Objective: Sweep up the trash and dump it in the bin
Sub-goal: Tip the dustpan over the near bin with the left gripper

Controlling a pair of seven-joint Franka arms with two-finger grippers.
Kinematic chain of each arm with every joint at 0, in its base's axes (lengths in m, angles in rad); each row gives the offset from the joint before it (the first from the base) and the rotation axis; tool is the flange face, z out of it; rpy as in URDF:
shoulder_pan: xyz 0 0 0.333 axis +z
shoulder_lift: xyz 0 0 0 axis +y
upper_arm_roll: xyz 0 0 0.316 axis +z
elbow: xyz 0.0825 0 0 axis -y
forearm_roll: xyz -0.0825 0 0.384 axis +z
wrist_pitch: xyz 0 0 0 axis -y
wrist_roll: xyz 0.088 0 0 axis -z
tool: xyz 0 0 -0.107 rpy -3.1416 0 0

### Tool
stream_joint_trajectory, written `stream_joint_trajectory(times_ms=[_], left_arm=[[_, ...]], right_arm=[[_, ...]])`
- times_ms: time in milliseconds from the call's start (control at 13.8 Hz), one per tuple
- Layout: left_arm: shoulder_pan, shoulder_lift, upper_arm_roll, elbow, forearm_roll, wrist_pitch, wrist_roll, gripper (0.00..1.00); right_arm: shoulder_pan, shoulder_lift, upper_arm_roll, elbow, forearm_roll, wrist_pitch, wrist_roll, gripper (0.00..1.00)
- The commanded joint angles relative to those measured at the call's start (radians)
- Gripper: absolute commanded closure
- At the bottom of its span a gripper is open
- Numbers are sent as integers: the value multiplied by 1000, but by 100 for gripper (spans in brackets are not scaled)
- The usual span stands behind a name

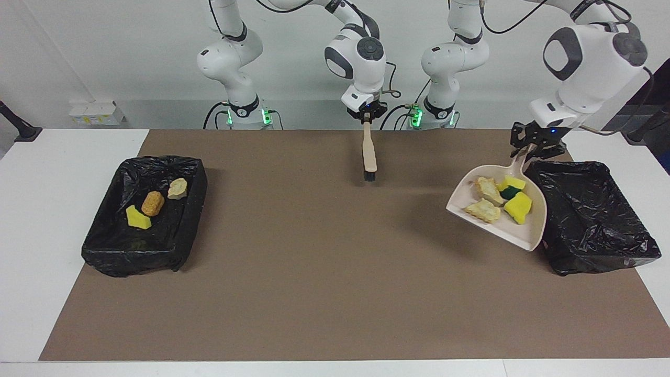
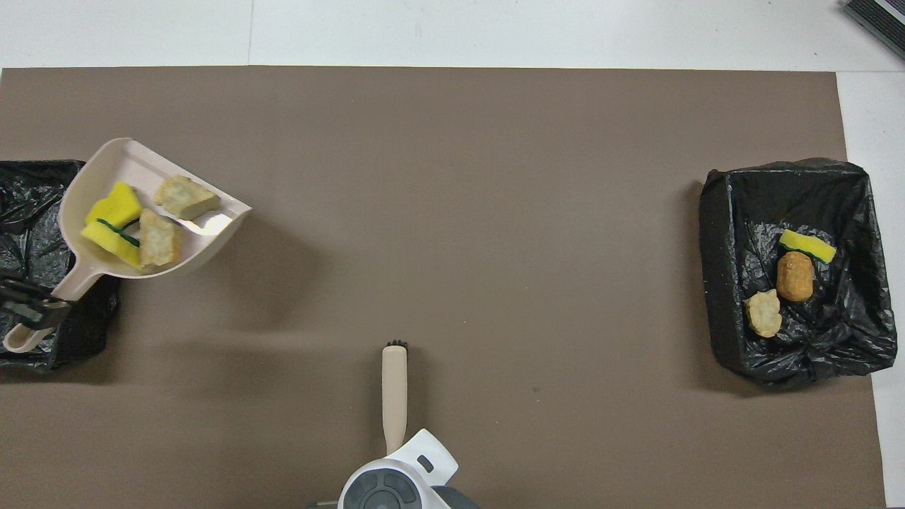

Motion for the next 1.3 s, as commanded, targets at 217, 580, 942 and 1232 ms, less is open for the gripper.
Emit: stream_joint_trajectory(times_ms=[217,580,942,1232], left_arm=[[217,36,25,99,1,15,201,100],[314,110,75,171,203,128,489,100],[314,231,98,283,465,268,762,100],[210,237,88,257,686,299,772,100]], right_arm=[[-25,4,-2,-15,21,4,-104,100],[-45,6,-2,-17,98,0,-176,100],[-76,18,-2,-11,119,-27,-177,62],[-114,61,-5,49,118,-30,-167,46]])
